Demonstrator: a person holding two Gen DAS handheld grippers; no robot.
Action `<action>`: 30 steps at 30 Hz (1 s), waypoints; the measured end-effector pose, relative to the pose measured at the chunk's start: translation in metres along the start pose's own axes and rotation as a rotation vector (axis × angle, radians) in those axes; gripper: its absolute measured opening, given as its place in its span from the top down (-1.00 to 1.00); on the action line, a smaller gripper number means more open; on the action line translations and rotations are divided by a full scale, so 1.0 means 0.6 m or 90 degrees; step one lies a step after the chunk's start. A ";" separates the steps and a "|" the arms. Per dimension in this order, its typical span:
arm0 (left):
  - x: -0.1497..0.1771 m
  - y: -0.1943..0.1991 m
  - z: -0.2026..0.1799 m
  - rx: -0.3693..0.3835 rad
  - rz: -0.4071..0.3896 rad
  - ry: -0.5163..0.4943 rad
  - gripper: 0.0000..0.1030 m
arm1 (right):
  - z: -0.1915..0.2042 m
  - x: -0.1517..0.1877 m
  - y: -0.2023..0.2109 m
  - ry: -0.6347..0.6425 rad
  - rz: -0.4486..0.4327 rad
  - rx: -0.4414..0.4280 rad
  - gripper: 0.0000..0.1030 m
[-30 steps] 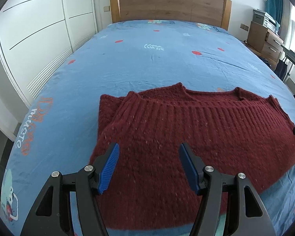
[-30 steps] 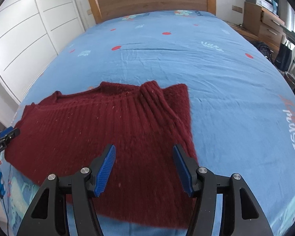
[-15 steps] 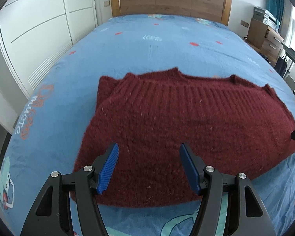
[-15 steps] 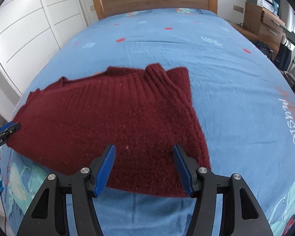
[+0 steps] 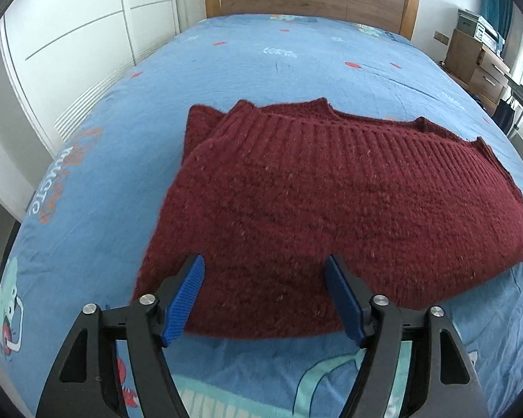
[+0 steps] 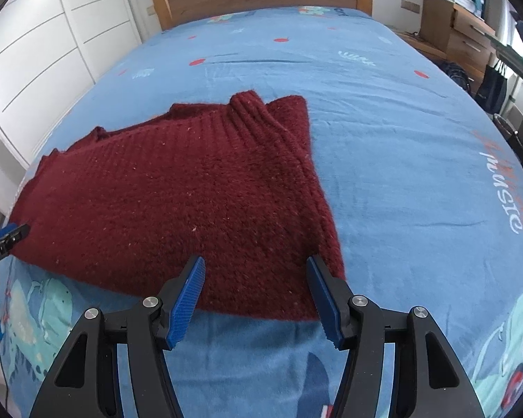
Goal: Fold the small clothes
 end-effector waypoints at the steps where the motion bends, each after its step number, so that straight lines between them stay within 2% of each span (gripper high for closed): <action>1: 0.005 0.003 0.004 0.001 0.004 0.003 -0.33 | -0.001 0.002 0.007 -0.002 -0.002 0.001 -0.21; 5: 0.023 0.021 0.025 0.007 0.009 0.021 -0.33 | -0.006 0.015 0.031 -0.012 -0.010 -0.001 -0.21; 12: 0.055 0.046 0.064 0.063 0.038 0.092 -0.34 | -0.012 0.053 0.072 -0.029 -0.020 -0.004 -0.22; 18: 0.082 0.052 0.079 0.141 0.063 0.173 -0.34 | -0.010 0.096 0.093 -0.042 -0.018 -0.016 -0.22; 23: 0.105 0.057 0.074 0.186 0.074 0.204 -0.34 | -0.008 0.136 0.094 -0.039 -0.003 -0.023 -0.22; 30: 0.093 0.056 0.082 0.306 0.063 0.298 -0.34 | -0.003 0.162 0.084 -0.034 0.009 -0.031 -0.22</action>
Point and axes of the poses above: each gripper's, at about its wrist camera, not at the fingertips, and y roughly against the way its jaws point, z to its left, x to its underside, the point moved 8 cm from there along -y, roughly the way its jaws point, and after that the axes turned 8 degrees about z, right-handed, at the moved point
